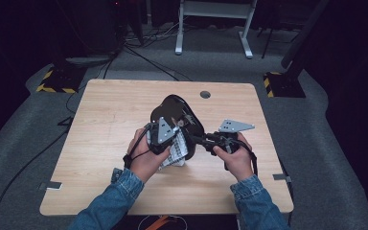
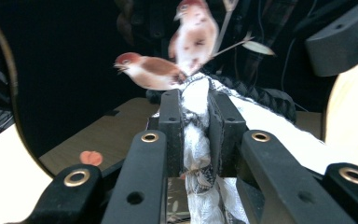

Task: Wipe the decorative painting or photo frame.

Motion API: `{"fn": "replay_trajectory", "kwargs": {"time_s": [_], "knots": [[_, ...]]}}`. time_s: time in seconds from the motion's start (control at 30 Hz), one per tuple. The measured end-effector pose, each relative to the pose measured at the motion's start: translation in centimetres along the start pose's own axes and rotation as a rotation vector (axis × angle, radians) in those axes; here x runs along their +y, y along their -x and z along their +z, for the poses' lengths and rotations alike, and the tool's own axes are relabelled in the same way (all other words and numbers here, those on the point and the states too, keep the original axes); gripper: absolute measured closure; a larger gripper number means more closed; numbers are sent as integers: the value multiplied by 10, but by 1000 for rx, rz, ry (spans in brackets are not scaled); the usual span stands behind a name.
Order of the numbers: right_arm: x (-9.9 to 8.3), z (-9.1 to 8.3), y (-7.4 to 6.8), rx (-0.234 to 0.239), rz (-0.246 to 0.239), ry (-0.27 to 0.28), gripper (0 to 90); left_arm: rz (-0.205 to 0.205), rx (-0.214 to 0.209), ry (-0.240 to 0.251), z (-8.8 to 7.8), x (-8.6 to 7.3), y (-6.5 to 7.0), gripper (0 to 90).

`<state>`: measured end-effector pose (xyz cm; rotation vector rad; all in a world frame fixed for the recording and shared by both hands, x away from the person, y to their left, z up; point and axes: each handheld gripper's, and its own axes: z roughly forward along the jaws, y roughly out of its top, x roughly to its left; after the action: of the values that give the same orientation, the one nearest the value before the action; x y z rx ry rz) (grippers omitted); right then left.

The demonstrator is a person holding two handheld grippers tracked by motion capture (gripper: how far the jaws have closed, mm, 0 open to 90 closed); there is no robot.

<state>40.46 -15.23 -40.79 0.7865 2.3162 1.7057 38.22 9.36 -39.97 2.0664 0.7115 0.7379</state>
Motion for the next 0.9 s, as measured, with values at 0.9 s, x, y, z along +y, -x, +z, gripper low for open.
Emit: {"fn": "replay_trajectory", "kwargs": {"time_s": [0.9], "knots": [[-1, -3, -2, 20, 6, -3, 761, -154, 140, -36, 3, -31, -77, 773]]}}
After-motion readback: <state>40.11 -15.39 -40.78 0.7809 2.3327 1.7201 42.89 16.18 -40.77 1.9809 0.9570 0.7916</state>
